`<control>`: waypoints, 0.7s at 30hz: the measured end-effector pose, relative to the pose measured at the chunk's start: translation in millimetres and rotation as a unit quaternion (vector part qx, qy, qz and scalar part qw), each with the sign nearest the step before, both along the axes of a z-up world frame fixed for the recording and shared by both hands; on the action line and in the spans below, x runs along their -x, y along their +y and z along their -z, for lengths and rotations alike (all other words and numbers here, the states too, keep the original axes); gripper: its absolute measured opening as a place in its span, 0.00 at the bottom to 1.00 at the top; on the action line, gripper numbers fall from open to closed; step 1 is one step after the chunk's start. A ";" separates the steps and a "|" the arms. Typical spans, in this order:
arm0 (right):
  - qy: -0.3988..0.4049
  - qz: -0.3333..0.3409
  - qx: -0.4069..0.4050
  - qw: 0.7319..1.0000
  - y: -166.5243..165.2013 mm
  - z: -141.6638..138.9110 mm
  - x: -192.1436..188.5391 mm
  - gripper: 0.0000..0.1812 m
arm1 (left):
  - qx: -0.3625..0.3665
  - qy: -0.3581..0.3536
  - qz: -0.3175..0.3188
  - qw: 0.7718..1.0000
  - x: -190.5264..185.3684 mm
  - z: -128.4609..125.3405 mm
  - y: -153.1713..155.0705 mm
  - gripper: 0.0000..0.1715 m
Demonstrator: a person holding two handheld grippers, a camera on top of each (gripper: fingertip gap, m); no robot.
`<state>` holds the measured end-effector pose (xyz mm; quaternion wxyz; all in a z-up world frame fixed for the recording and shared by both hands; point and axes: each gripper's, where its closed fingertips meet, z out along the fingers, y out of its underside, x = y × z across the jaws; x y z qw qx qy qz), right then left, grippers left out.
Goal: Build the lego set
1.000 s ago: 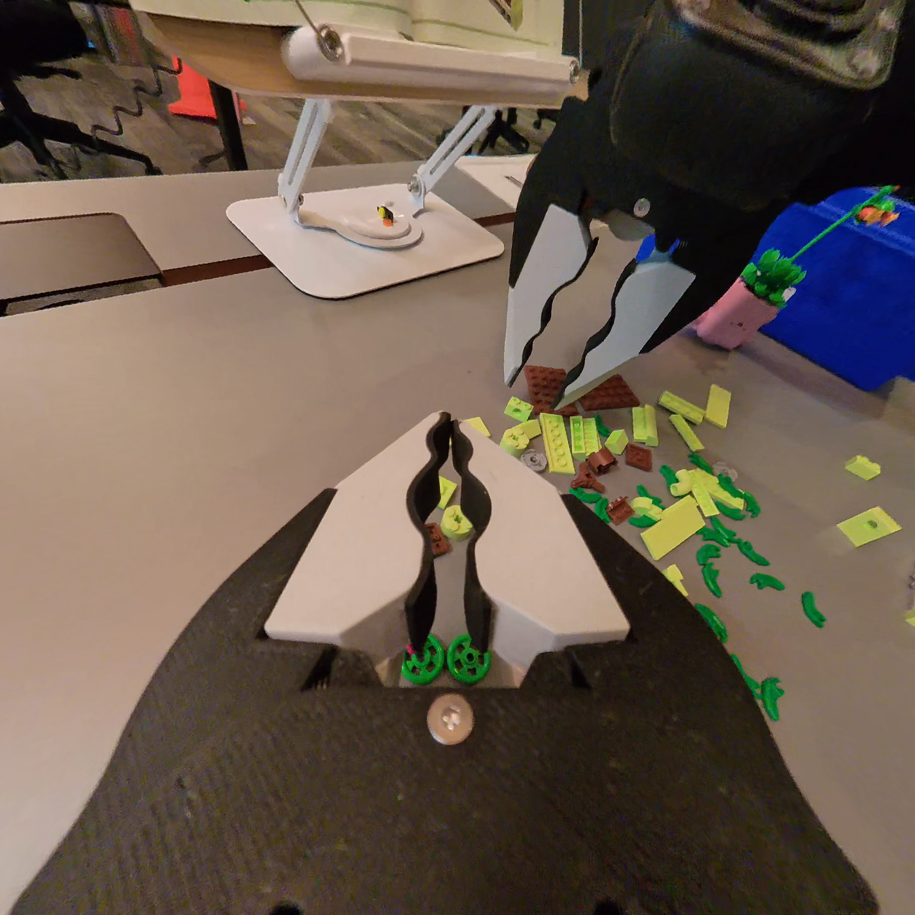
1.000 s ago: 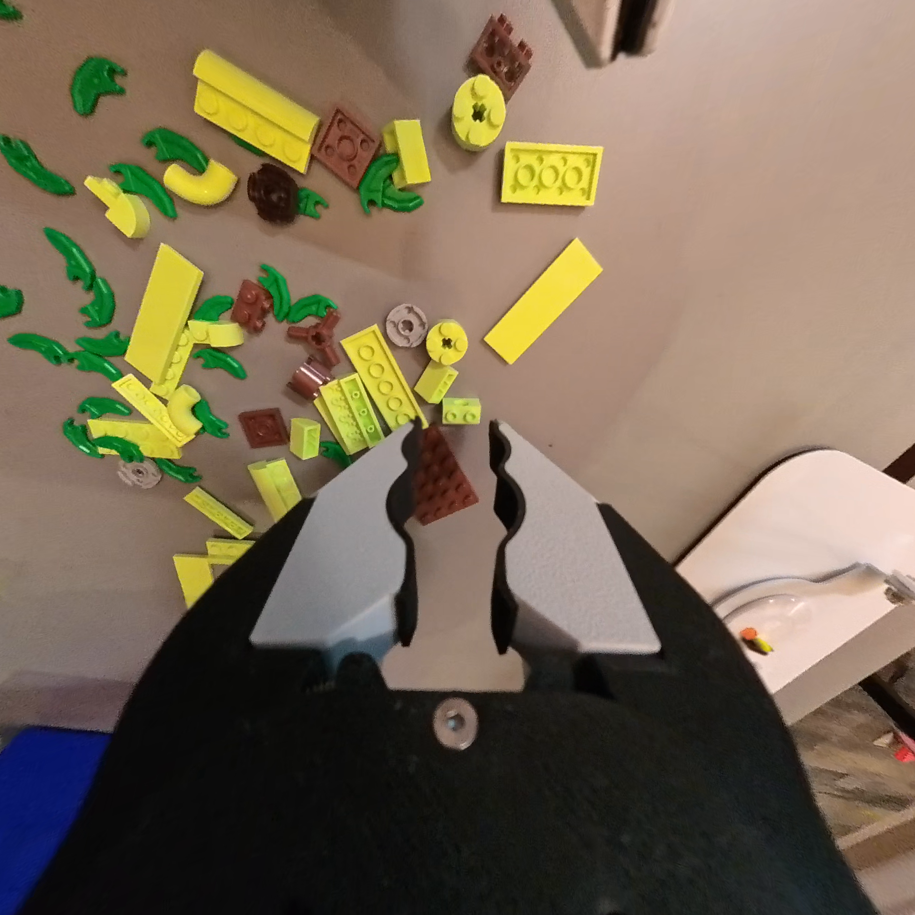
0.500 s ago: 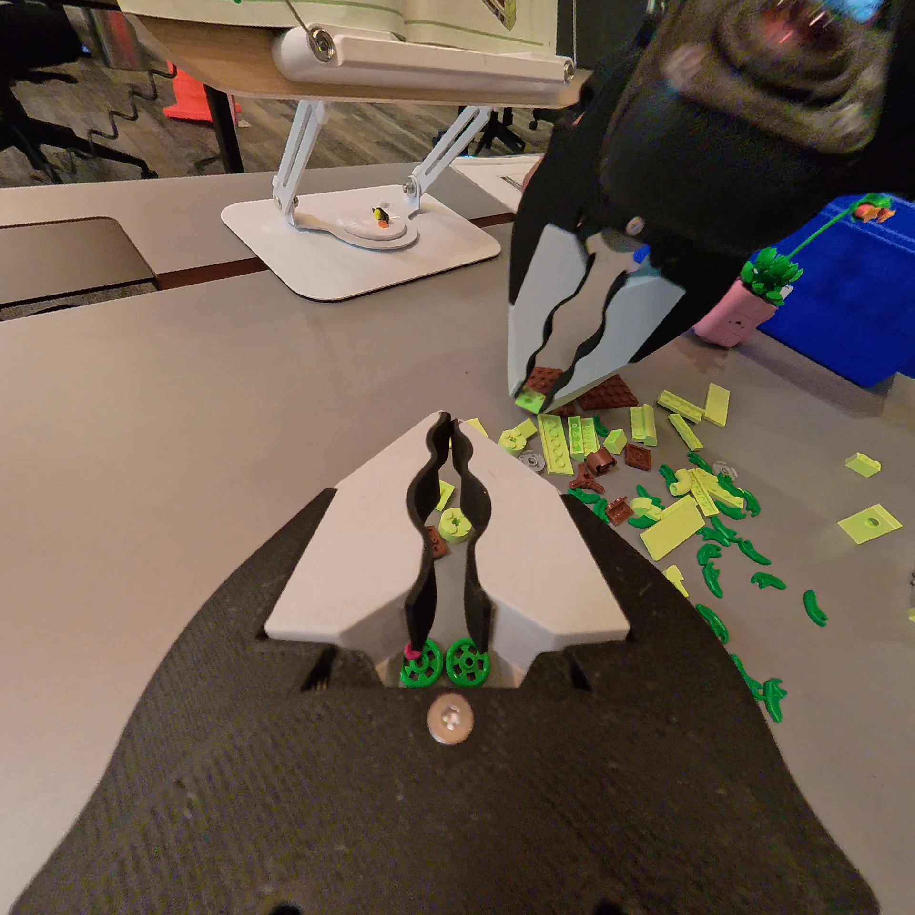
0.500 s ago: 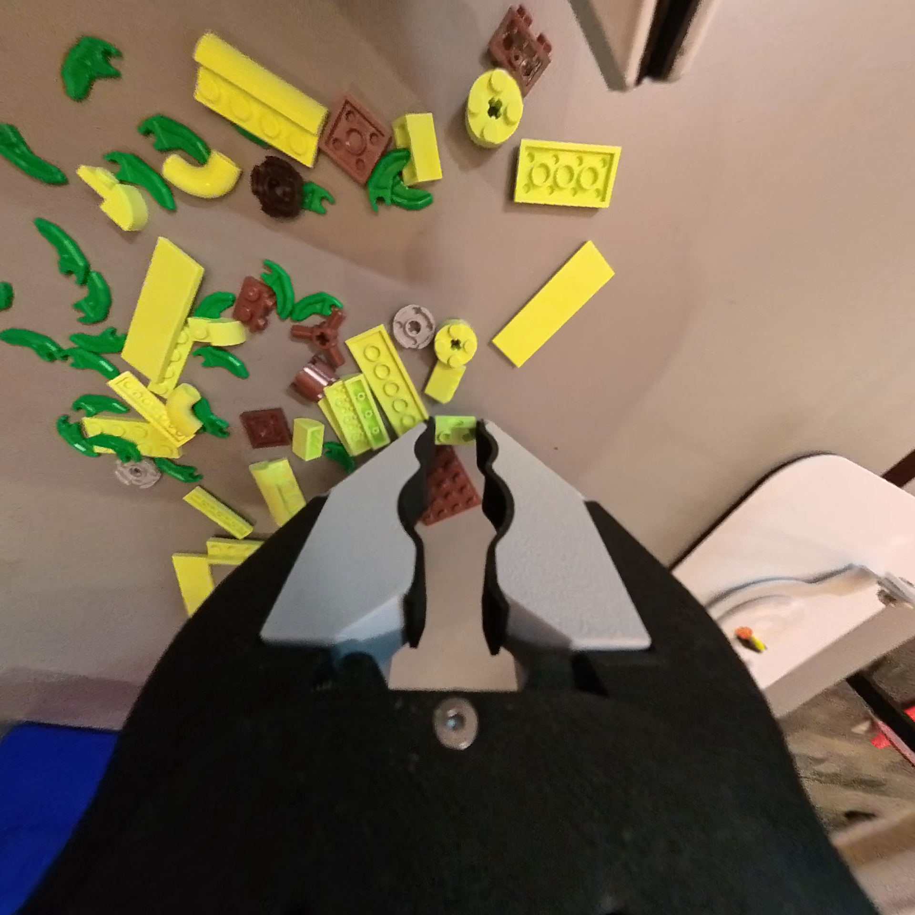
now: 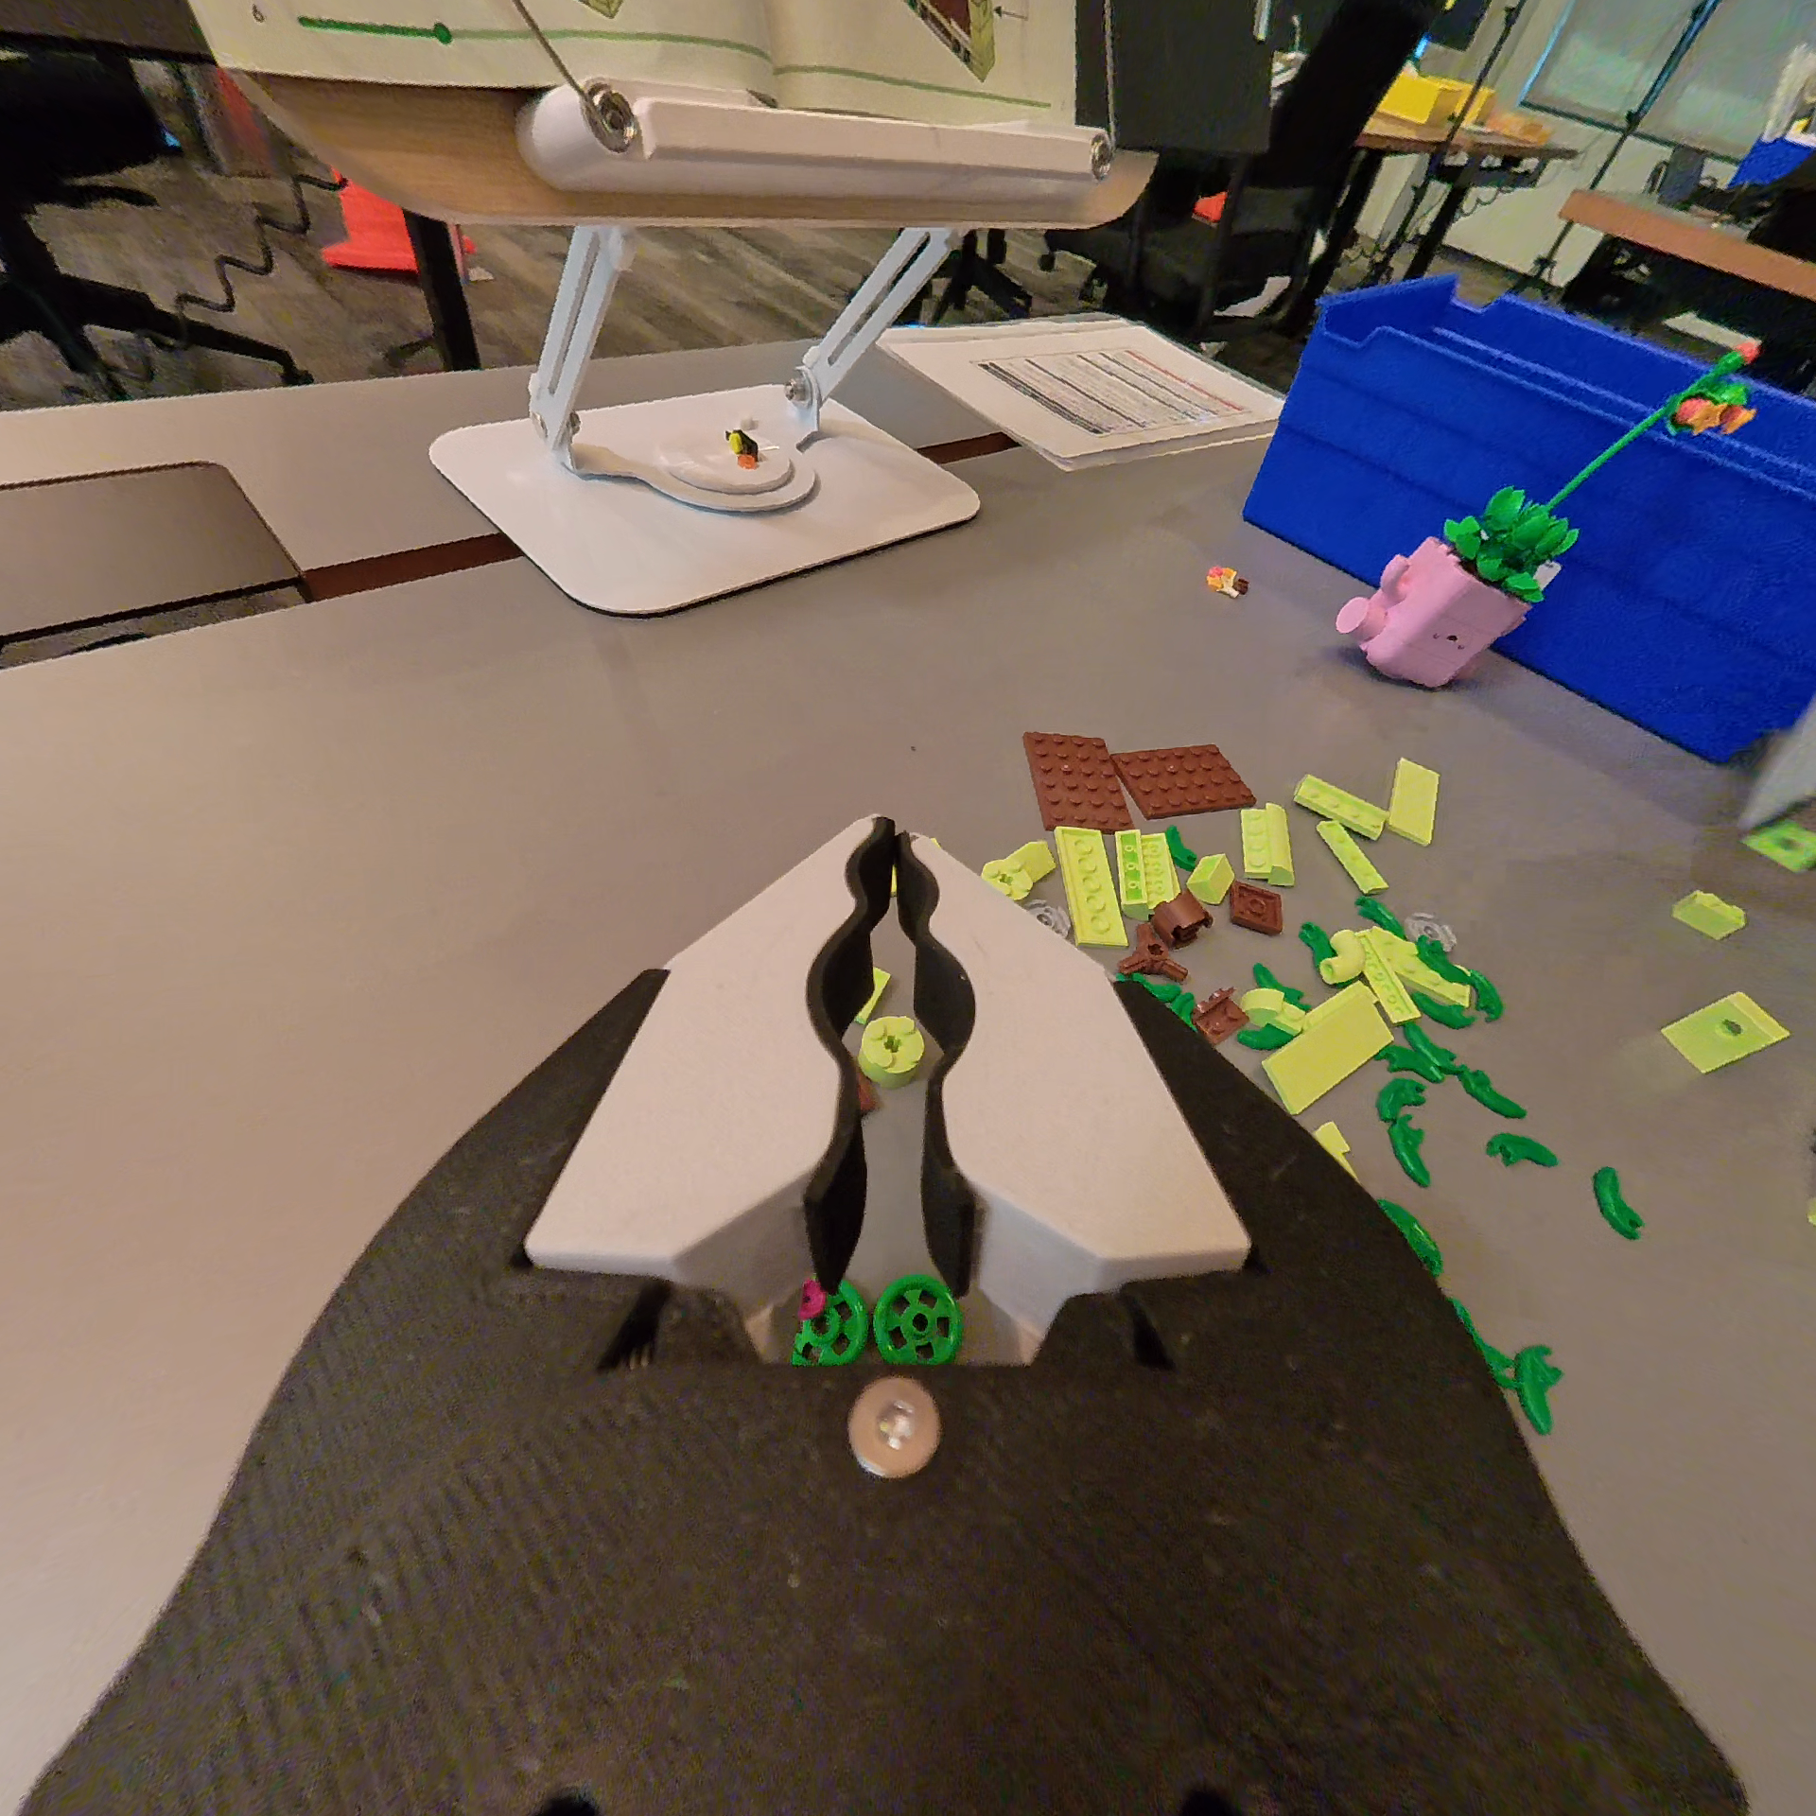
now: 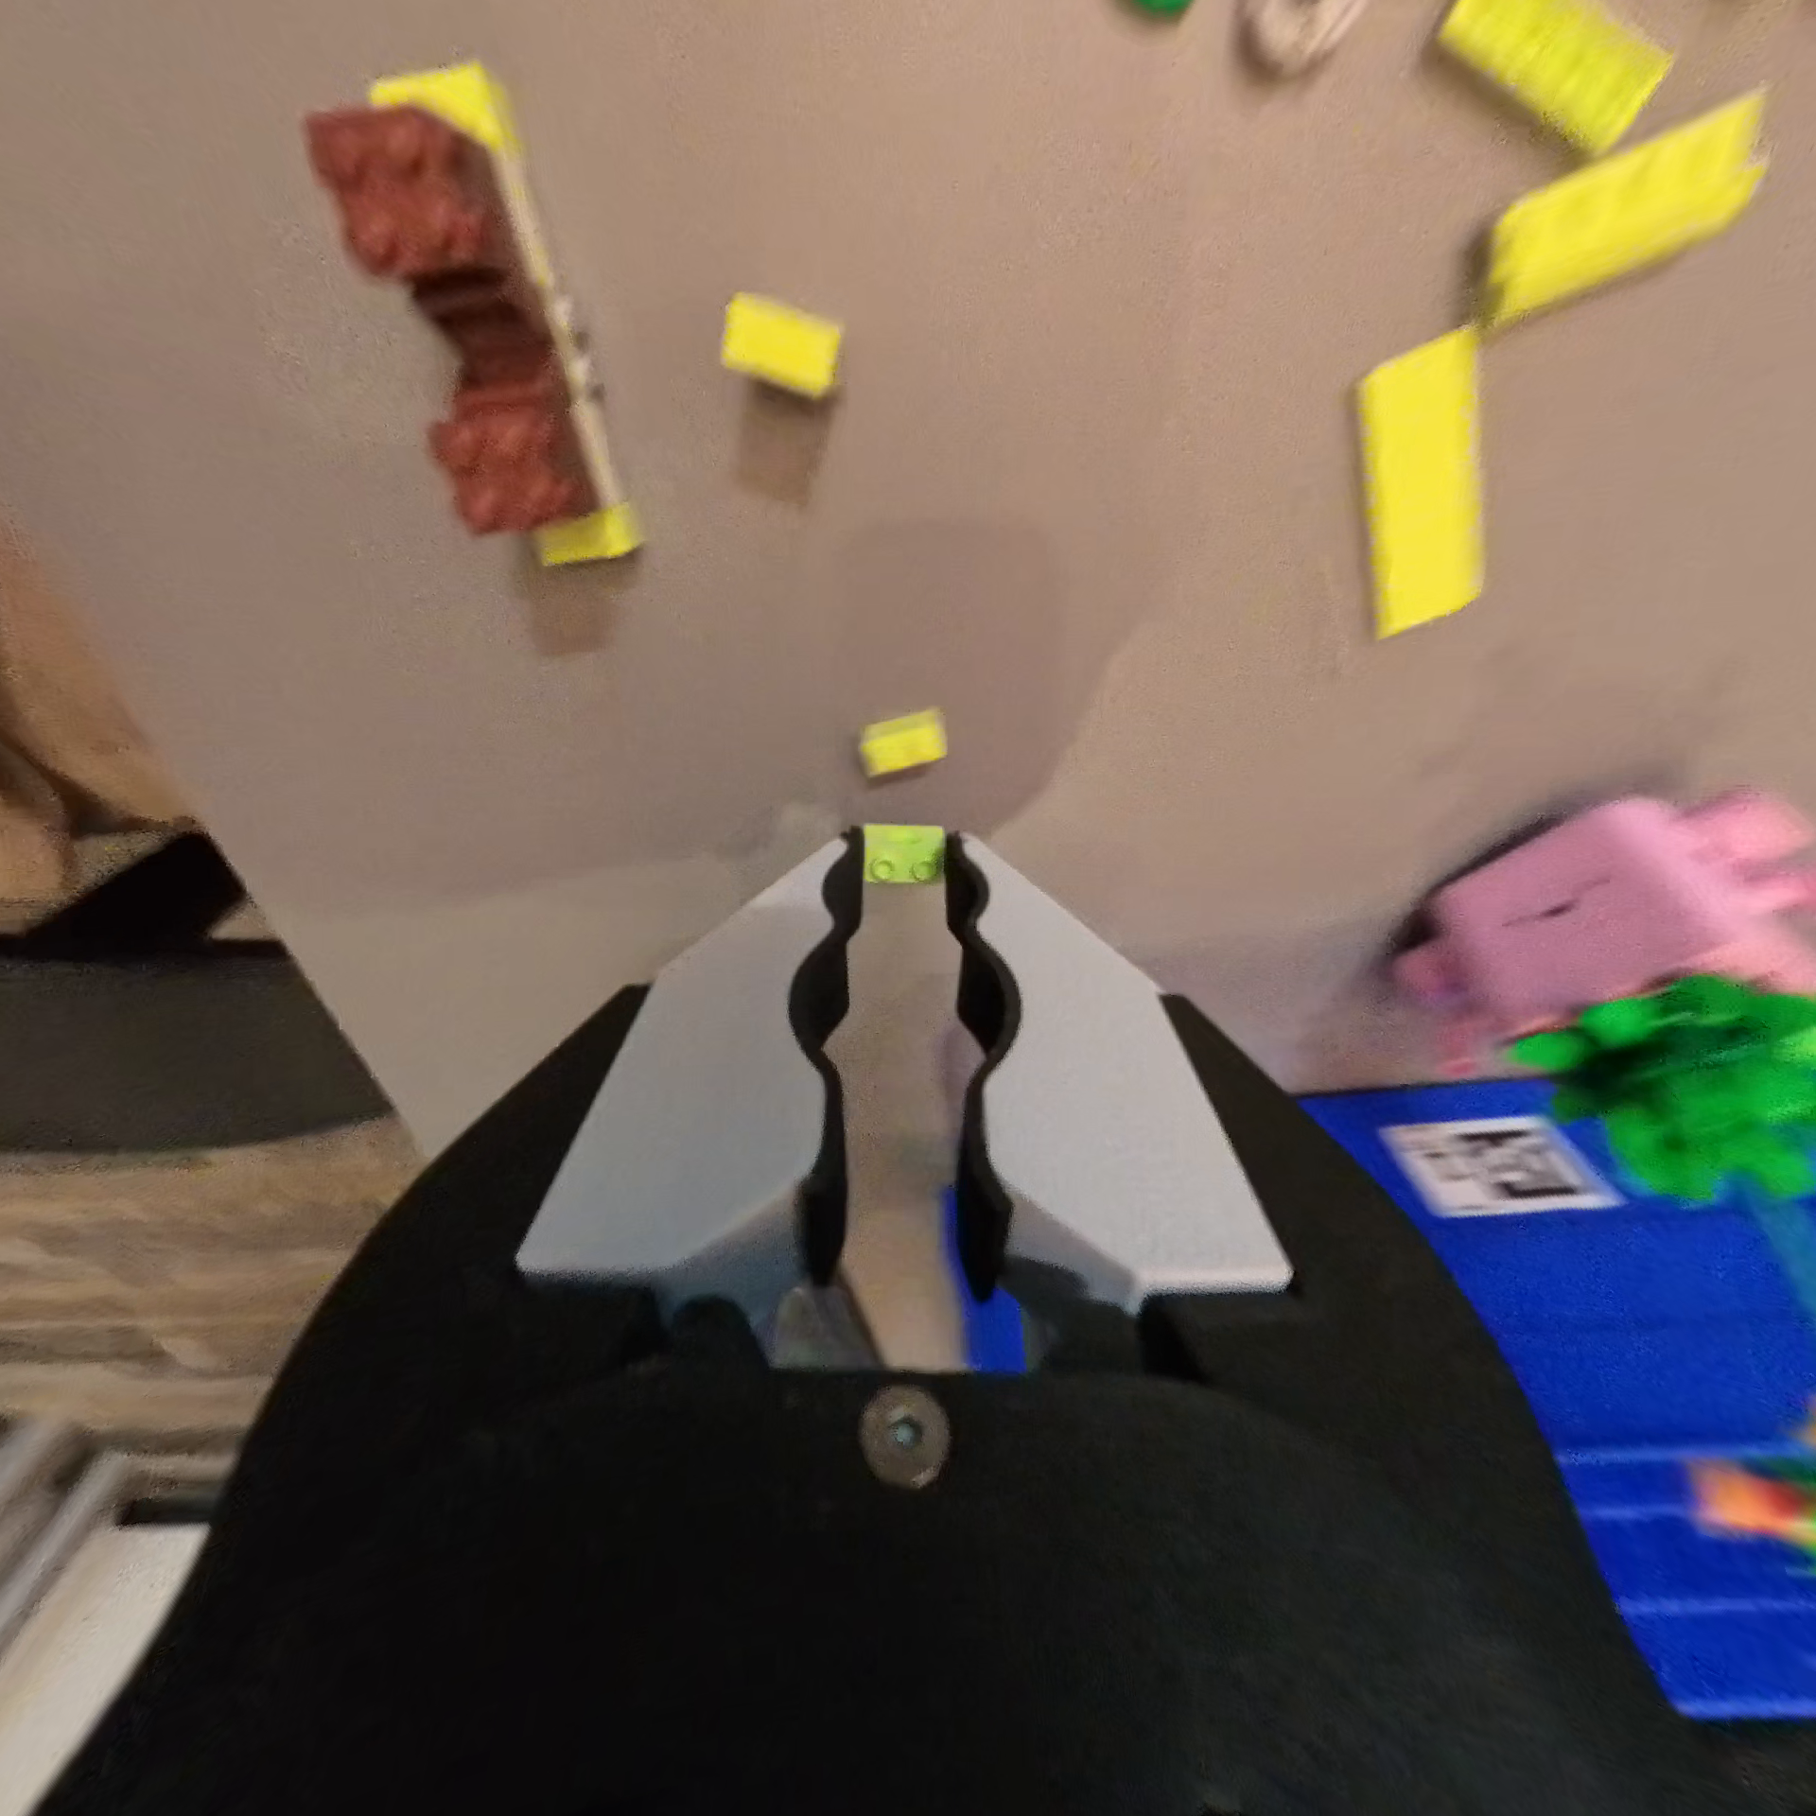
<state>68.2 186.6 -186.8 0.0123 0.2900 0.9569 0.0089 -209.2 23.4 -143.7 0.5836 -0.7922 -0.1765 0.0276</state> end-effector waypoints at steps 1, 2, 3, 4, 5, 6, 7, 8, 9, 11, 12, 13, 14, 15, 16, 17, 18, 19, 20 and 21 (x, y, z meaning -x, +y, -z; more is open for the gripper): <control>0.004 0.017 0.009 1.000 -0.4 3.9 -14.6 0.08 | -0.001 0.002 -0.001 1.000 0.1 -0.4 -0.1 0.00; 0.008 0.028 0.014 0.999 -1.5 7.9 -26.7 0.08 | -0.001 0.002 -0.002 1.000 0.3 -0.6 -0.3 0.00; 0.012 0.034 0.017 0.999 -3.0 12.1 -36.7 0.08 | -0.002 0.001 -0.003 1.000 0.9 -0.6 -0.4 0.00; 0.015 0.038 0.019 0.999 -4.9 16.4 -44.0 0.08 | -0.002 -0.001 -0.006 1.000 1.8 -0.4 -0.8 0.00; 0.017 0.040 0.022 0.999 -7.3 20.3 -49.3 0.08 | -0.002 -0.002 -0.009 1.000 2.7 -0.3 -1.1 0.00; 0.020 0.041 0.025 0.999 -9.5 23.6 -53.0 0.08 | -0.003 -0.003 -0.012 1.000 3.4 -0.4 -1.6 0.00; 0.023 0.042 0.028 0.998 -11.4 26.3 -55.2 0.08 | -0.003 -0.001 -0.014 1.000 3.7 -0.7 -2.0 0.00; 0.026 0.042 0.031 0.998 -12.8 28.4 -56.4 0.08 | -0.004 0.001 -0.016 1.000 3.8 -1.1 -2.5 0.00; 0.030 0.043 0.034 0.998 -13.7 29.9 -56.8 0.08 | -0.004 0.003 -0.017 1.000 3.6 -1.5 -2.8 0.00; 0.035 0.048 0.043 0.997 -14.8 30.1 -56.5 0.12 | -0.003 0.007 -0.019 1.000 3.1 -1.6 -3.3 0.00; 0.036 0.053 0.046 0.997 -14.4 29.3 -56.5 0.14 | -0.001 0.009 -0.019 1.000 2.7 -1.3 -3.4 0.00; 0.035 0.056 0.047 0.997 -14.0 28.3 -57.4 0.15 | 0.001 0.009 -0.020 1.000 2.5 -0.8 -3.5 0.00; 0.034 0.058 0.047 0.997 -13.5 27.1 -58.4 0.15 | 0.002 0.010 -0.019 1.000 2.1 -0.4 -3.3 0.00; 0.035 0.057 0.046 0.997 -12.5 25.8 -59.0 0.15 | 0.003 0.010 -0.019 1.000 1.9 -0.2 -3.2 0.00; 0.038 0.055 0.043 0.997 -11.3 24.8 -59.3 0.14 | 0.004 0.010 -0.019 1.000 1.9 -0.1 -3.1 0.00; 0.039 0.055 0.040 0.997 -10.6 24.2 -59.8 0.14 | 0.004 0.010 -0.019 1.000 1.9 -0.2 -3.2 0.00; 0.039 0.055 0.040 0.997 -10.8 23.6 -60.0 0.14 | 0.003 0.010 -0.019 1.000 2.0 -0.2 -3.1 0.00; 0.040 0.056 0.041 0.997 -11.6 23.2 -60.0 0.13 | 0.003 0.009 -0.019 1.000 2.0 -0.2 -3.2 0.00; 0.040 0.055 0.041 0.997 -12.4 22.8 -60.0 0.12 | 0.002 0.008 -0.018 1.000 2.0 -0.2 -3.1 0.00; 0.042 0.053 0.039 0.997 -12.8 22.3 -59.3 0.11 | 0.002 0.007 -0.018 1.000 2.0 -0.2 -3.1 0.00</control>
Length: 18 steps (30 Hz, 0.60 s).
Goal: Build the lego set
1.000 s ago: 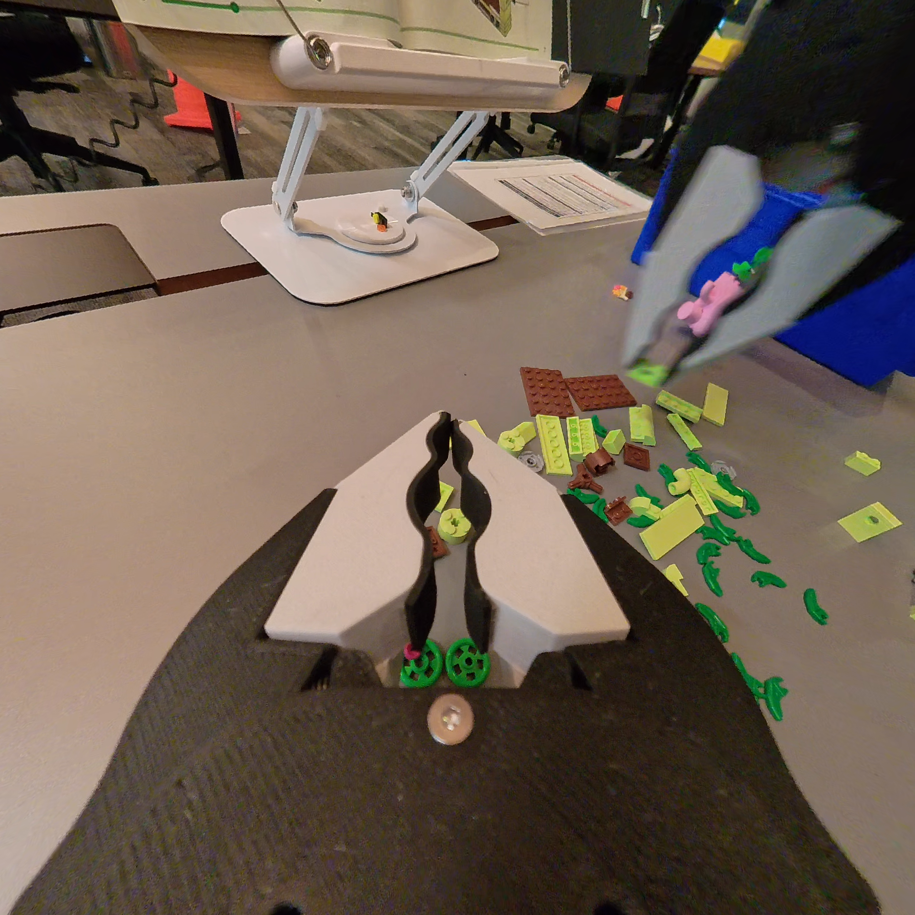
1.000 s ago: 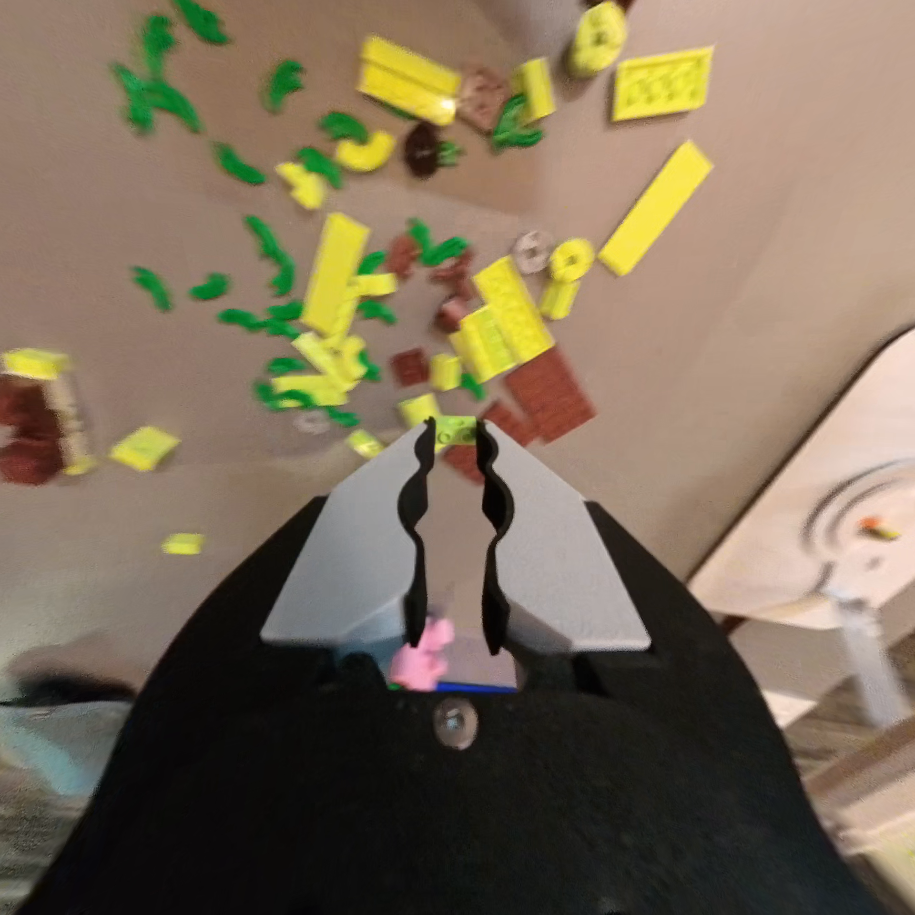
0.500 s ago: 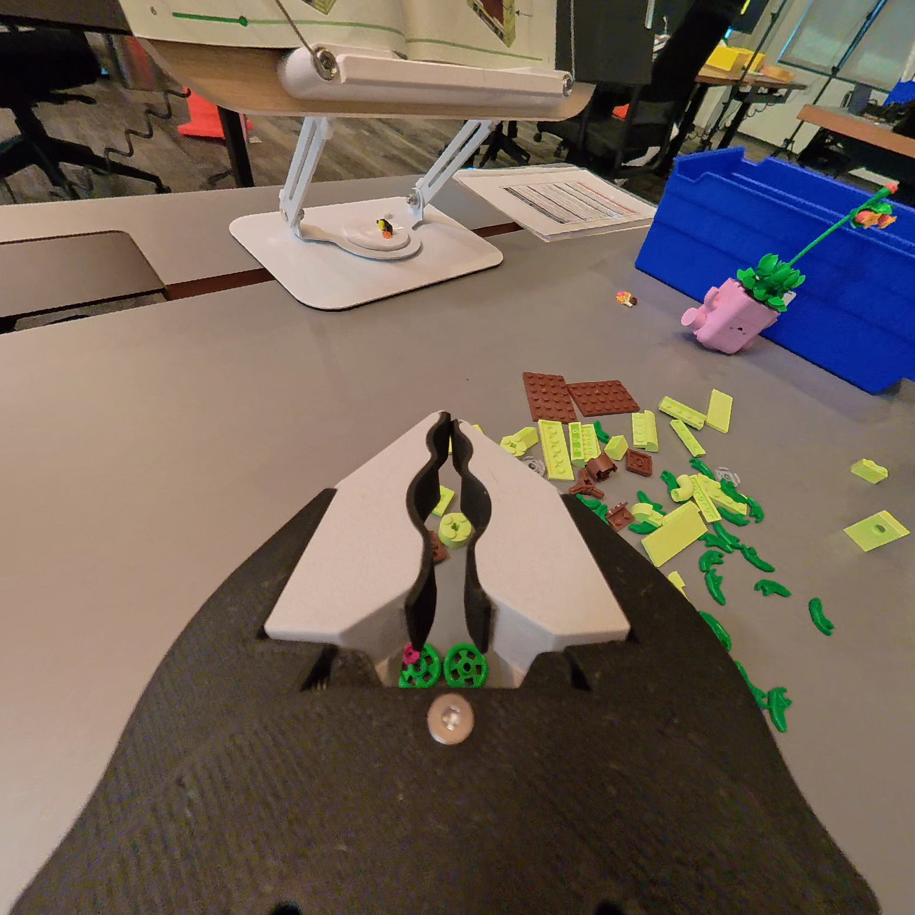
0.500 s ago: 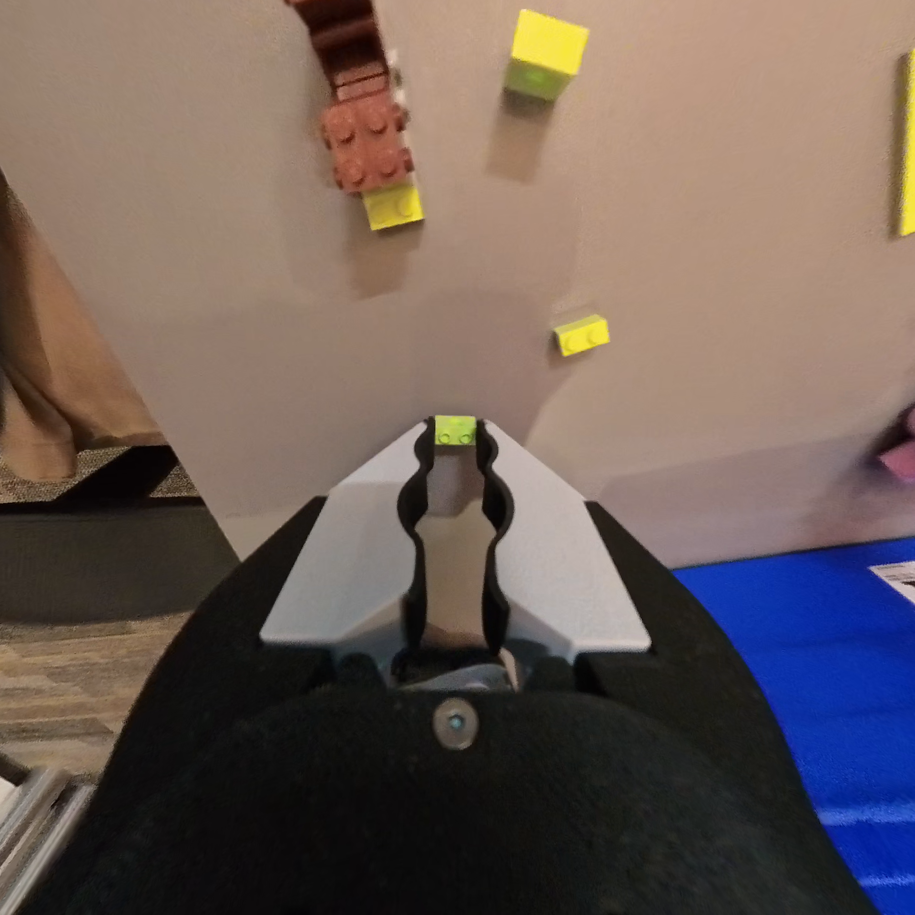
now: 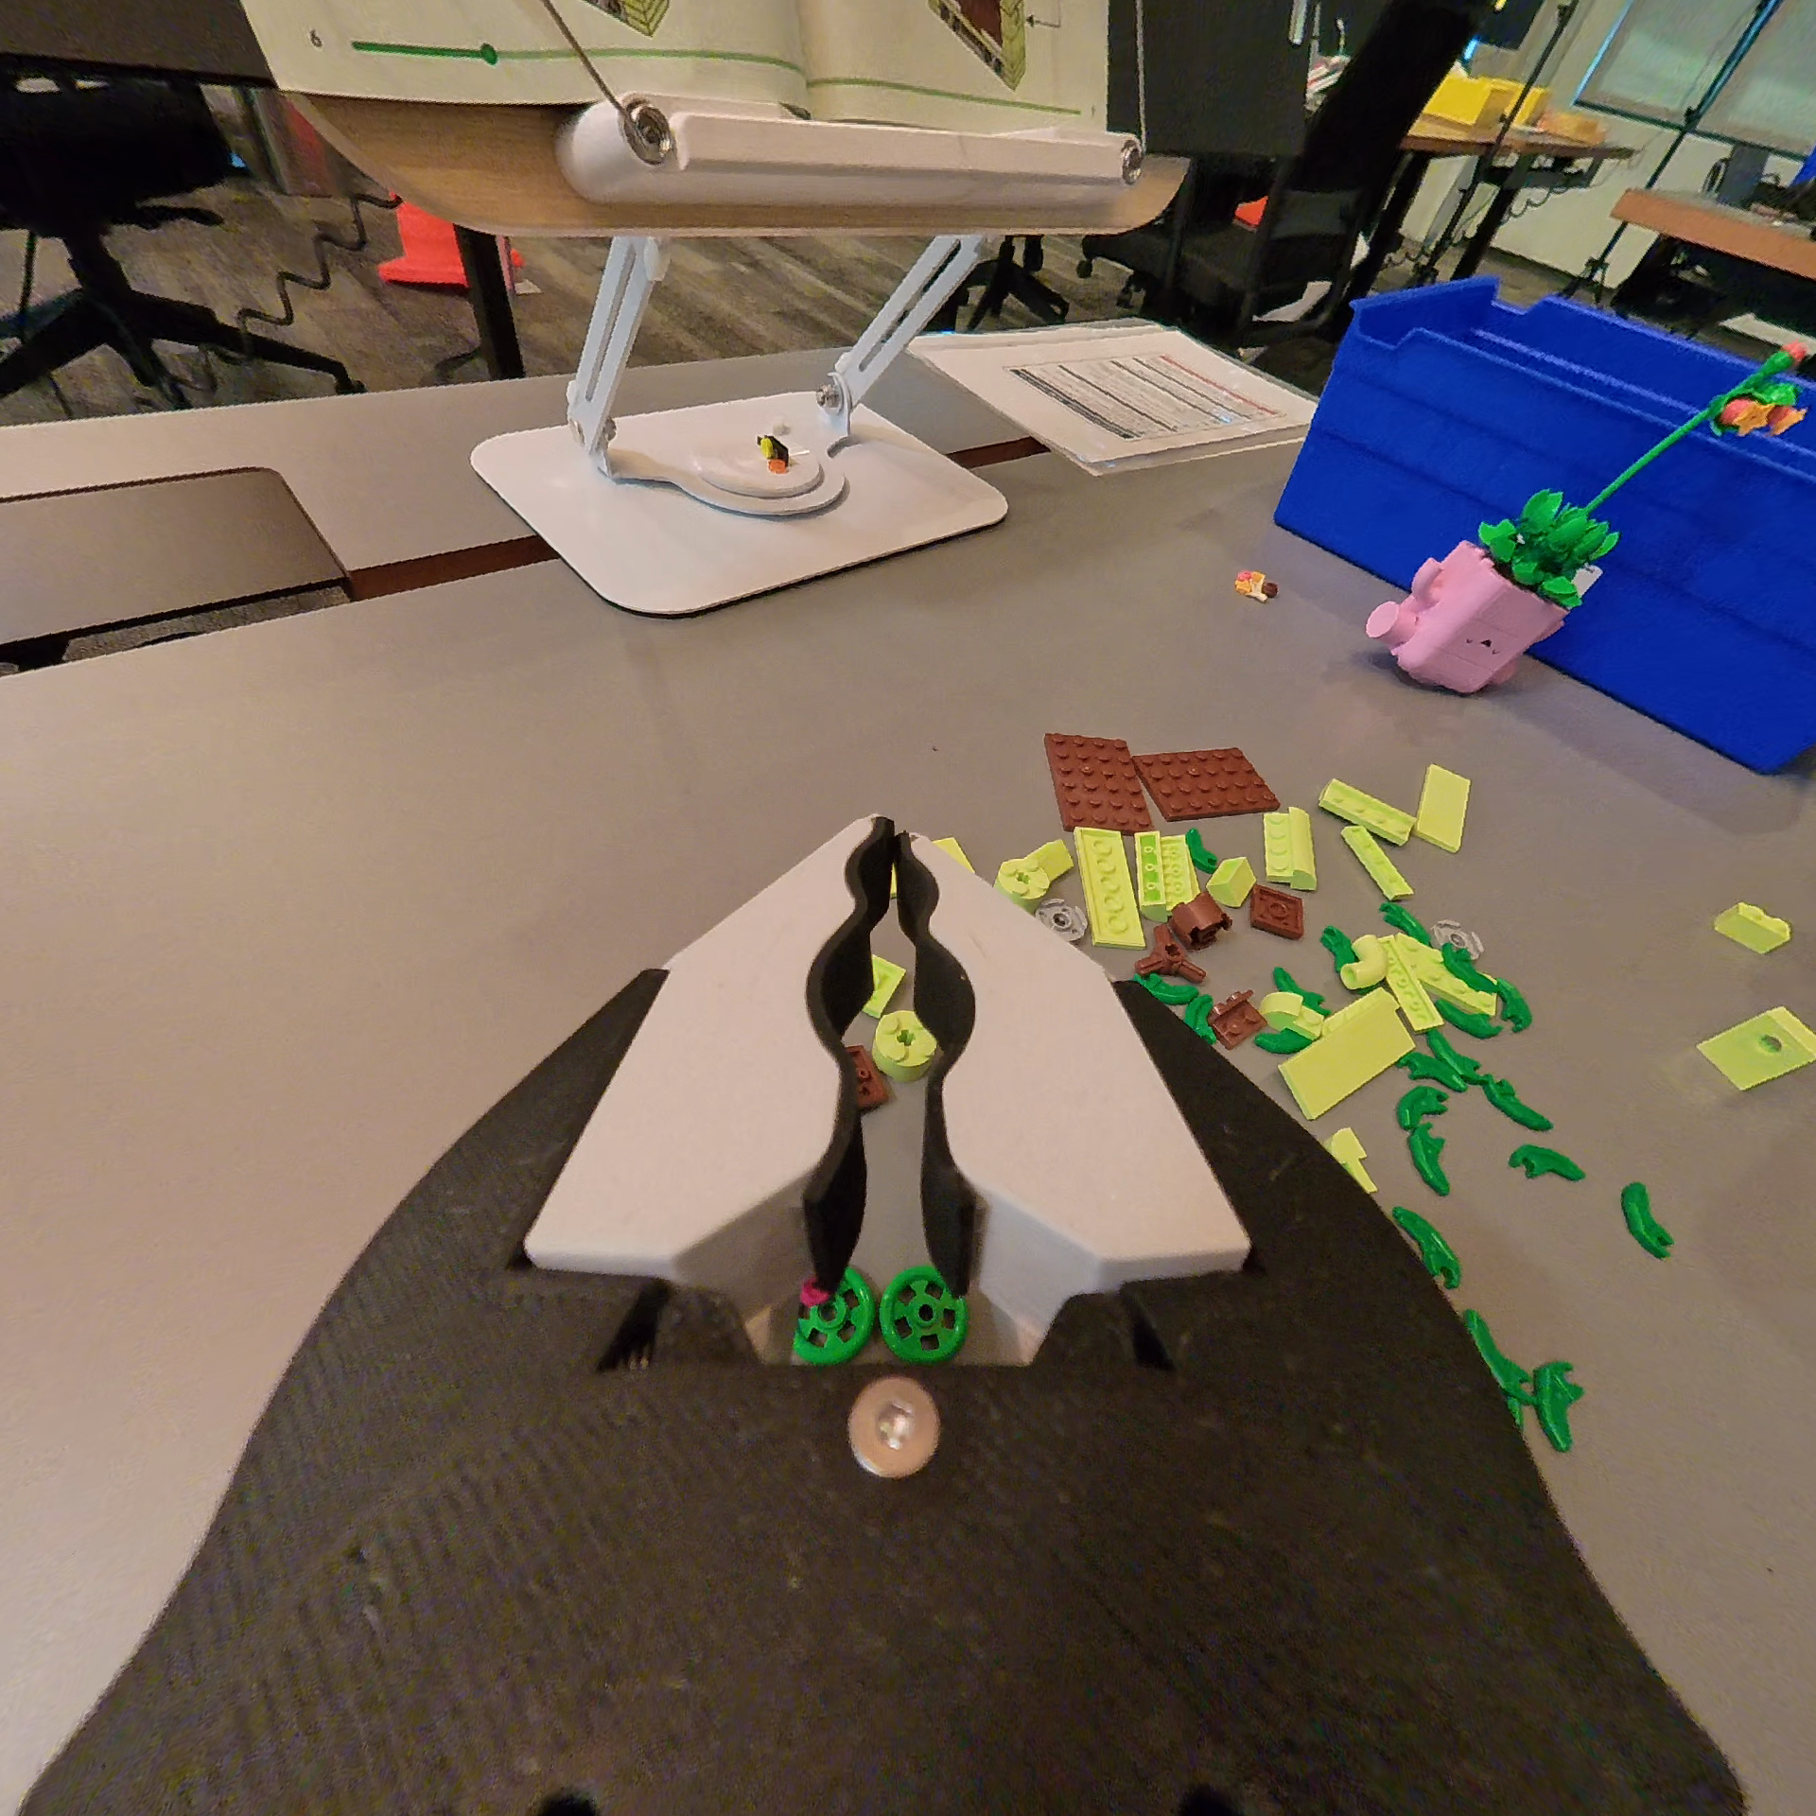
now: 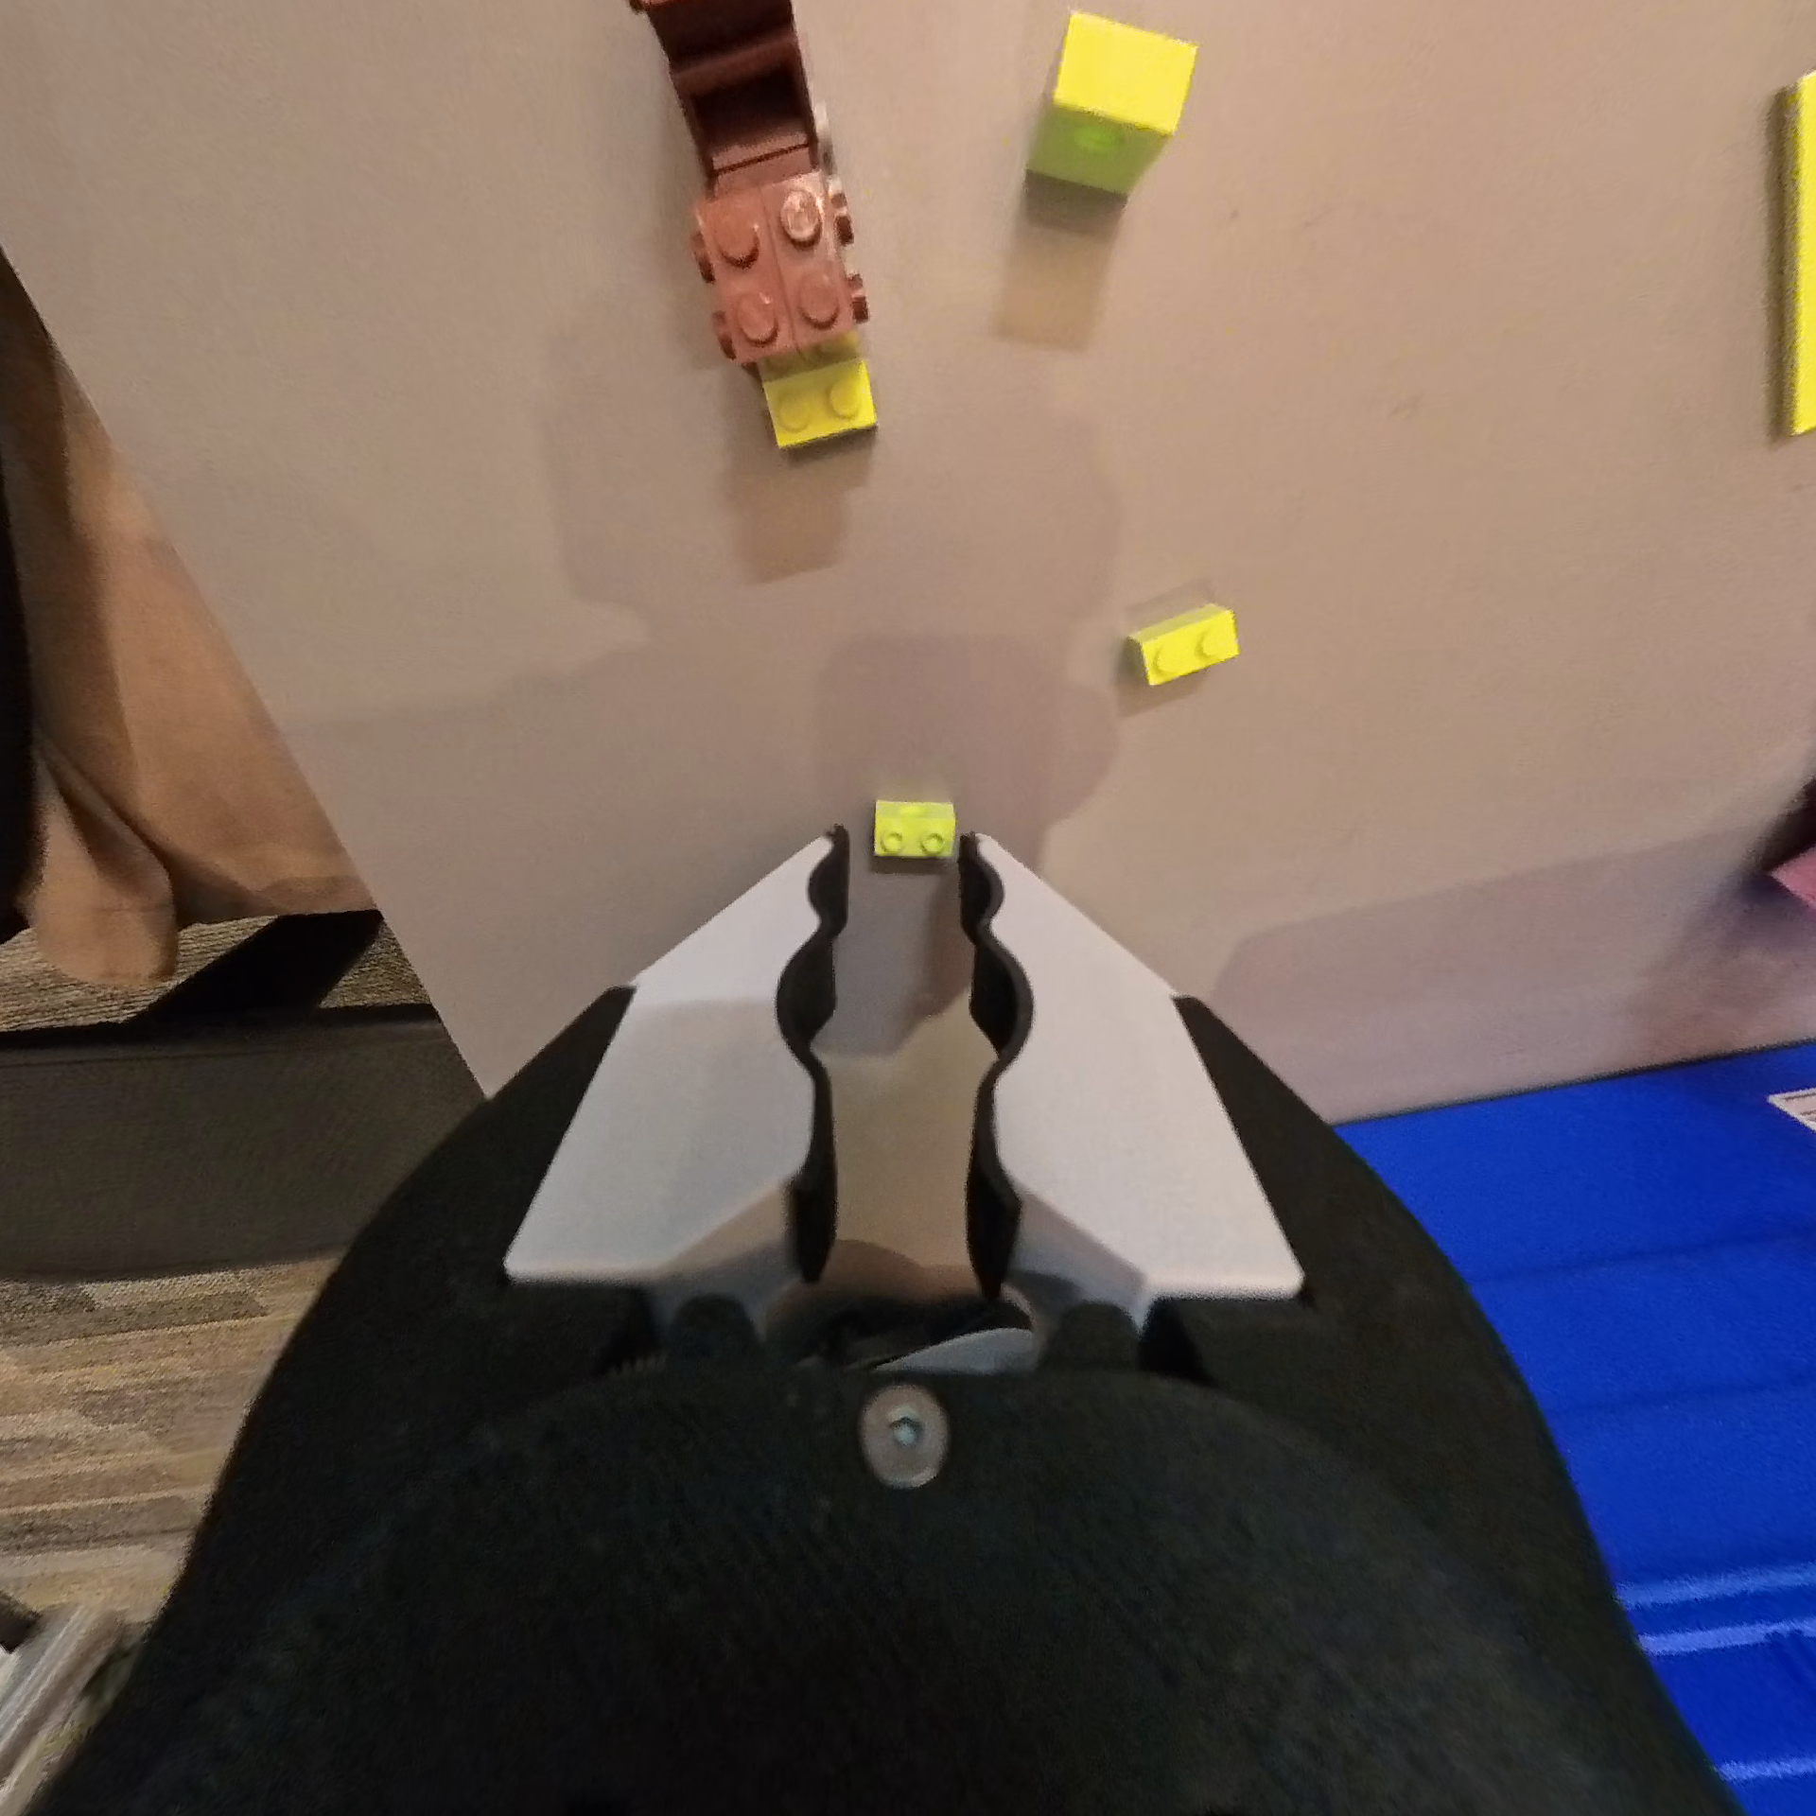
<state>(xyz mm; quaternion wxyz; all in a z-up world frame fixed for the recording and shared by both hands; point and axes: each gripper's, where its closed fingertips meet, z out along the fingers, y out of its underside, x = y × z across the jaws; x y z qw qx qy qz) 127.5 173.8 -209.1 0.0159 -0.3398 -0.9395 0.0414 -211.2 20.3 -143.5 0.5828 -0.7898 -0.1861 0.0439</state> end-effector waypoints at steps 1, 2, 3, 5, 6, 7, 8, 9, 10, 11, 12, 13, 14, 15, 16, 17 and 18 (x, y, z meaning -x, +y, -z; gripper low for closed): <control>0.003 -0.002 -0.003 1.000 -0.1 -0.4 1.1 0.11 | -0.001 -0.001 0.000 1.000 0.0 -0.1 0.0 0.00; 0.004 -0.003 -0.003 1.000 -0.5 -0.5 1.9 0.11 | -0.002 -0.001 0.000 1.000 0.1 -0.3 -0.1 0.00; 0.002 -0.003 -0.004 1.000 -0.6 -0.3 2.2 0.11 | -0.002 -0.001 0.000 1.000 0.2 -0.6 -0.2 0.00; -0.001 -0.006 -0.005 1.000 -0.8 0.1 2.6 0.10 | -0.003 -0.001 0.001 1.000 0.3 -0.7 -0.1 0.00; -0.004 -0.008 -0.006 1.000 -1.1 0.5 2.2 0.09 | -0.003 -0.002 0.001 1.000 0.3 -0.7 -0.2 0.00; -0.006 -0.010 -0.008 1.000 -0.6 0.9 1.8 0.09 | -0.003 -0.002 0.001 1.000 0.4 -0.8 -0.2 0.00; -0.008 -0.011 -0.010 1.000 0.0 1.4 1.6 0.09 | -0.004 -0.002 0.001 1.000 0.5 -0.8 -0.2 0.00; -0.009 -0.011 -0.010 1.000 0.0 1.6 1.6 0.09 | -0.004 -0.002 0.001 1.000 0.6 -0.9 -0.2 0.00; -0.010 -0.011 -0.009 1.000 -0.1 1.7 1.5 0.09 | -0.004 -0.003 0.001 1.000 0.8 -0.9 -0.3 0.00; -0.011 -0.011 -0.009 1.000 0.0 1.7 1.7 0.09 | -0.004 -0.004 0.001 1.000 0.9 -0.8 -0.2 0.00; -0.010 -0.011 -0.010 1.000 0.3 1.5 1.9 0.09 | -0.004 -0.004 0.001 1.000 0.9 -0.7 -0.3 0.00; -0.010 -0.011 -0.010 1.000 0.6 1.4 2.3 0.09 | -0.004 -0.005 0.002 1.000 0.9 -0.6 -0.2 0.00; -0.010 -0.011 -0.011 1.000 0.8 1.4 2.5 0.09 | -0.004 -0.005 0.002 1.000 0.9 -0.6 -0.2 0.00; -0.012 -0.011 -0.011 1.000 0.9 1.5 2.3 0.08 | -0.004 -0.005 0.002 1.000 0.9 -0.6 -0.1 0.00; -0.012 -0.012 -0.011 1.000 0.9 1.6 2.4 0.07 | -0.004 -0.004 0.002 1.000 0.9 -0.7 -0.1 0.00; -0.012 -0.012 -0.011 1.000 1.0 1.6 2.8 0.07 | -0.004 -0.004 0.002 1.000 1.0 -0.7 -0.2 0.00; -0.011 -0.012 -0.011 1.000 1.0 1.6 3.5 0.07 | -0.004 -0.004 0.001 1.000 1.0 -0.7 -0.1 0.00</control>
